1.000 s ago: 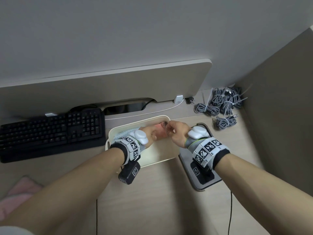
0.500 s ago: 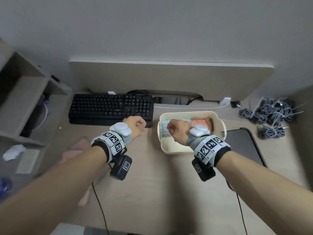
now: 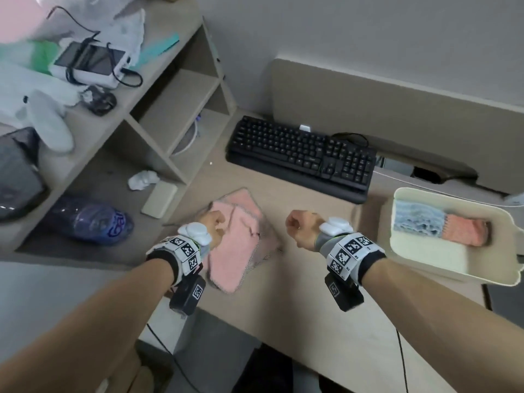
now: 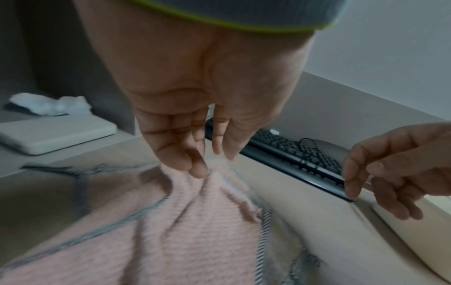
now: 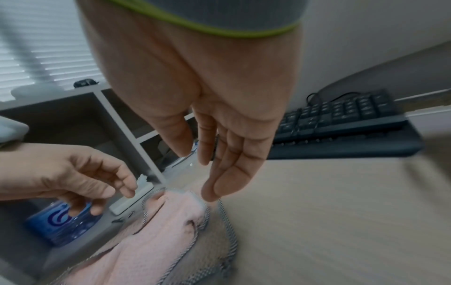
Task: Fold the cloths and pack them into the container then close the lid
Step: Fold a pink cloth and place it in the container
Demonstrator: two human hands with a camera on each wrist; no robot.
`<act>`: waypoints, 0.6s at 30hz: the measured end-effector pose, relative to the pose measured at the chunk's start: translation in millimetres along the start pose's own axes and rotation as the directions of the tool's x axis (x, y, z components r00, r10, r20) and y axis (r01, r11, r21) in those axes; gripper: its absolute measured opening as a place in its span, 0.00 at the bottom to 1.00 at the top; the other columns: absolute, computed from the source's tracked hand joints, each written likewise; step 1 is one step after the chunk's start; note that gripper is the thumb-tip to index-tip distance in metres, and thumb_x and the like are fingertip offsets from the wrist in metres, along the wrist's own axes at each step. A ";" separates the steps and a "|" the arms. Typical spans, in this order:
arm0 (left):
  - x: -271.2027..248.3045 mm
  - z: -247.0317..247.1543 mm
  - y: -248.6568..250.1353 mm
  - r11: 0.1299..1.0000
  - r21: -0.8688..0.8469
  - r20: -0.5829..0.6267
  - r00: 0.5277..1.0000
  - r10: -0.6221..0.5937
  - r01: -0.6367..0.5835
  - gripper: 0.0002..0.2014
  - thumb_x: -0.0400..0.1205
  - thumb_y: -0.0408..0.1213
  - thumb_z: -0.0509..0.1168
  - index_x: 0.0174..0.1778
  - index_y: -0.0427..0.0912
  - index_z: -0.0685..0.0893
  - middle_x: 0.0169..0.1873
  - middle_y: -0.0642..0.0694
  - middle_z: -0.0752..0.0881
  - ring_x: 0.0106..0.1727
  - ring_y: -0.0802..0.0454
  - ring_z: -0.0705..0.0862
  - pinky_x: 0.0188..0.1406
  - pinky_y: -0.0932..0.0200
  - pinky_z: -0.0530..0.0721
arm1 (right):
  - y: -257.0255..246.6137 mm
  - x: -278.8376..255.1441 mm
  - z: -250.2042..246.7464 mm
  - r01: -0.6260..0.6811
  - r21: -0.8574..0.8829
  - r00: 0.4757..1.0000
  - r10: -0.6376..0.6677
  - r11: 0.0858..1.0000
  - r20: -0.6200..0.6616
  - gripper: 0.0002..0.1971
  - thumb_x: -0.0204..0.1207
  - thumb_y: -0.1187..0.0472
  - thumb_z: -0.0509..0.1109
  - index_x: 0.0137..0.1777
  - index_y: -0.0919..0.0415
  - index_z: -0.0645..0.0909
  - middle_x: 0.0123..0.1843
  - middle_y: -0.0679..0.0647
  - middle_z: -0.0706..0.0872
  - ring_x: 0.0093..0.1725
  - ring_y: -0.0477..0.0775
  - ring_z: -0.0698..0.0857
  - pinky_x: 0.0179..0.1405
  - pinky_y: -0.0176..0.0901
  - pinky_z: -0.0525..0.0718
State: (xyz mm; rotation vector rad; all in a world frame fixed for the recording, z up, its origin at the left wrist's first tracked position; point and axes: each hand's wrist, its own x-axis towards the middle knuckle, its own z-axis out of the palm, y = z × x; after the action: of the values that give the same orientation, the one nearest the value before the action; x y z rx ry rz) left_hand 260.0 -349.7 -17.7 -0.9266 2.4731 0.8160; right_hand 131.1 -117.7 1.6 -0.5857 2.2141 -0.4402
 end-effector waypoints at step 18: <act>42.3 -9.2 -55.4 0.995 -0.040 0.119 0.989 0.092 -0.087 0.14 0.77 0.28 0.62 0.56 0.29 0.84 0.56 0.41 0.78 0.43 0.49 0.80 0.50 0.64 0.84 | -60.5 77.2 81.3 -0.163 -0.091 0.979 0.173 0.982 0.108 0.40 0.65 0.18 0.42 0.56 0.44 0.80 0.47 0.51 0.89 0.44 0.59 0.89 0.51 0.60 0.87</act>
State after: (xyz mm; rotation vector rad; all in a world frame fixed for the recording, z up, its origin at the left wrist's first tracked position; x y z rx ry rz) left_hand 266.7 -409.4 -54.1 -0.7591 2.4174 0.9197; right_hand 164.6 -219.6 -67.1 -0.4501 2.1572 -0.2233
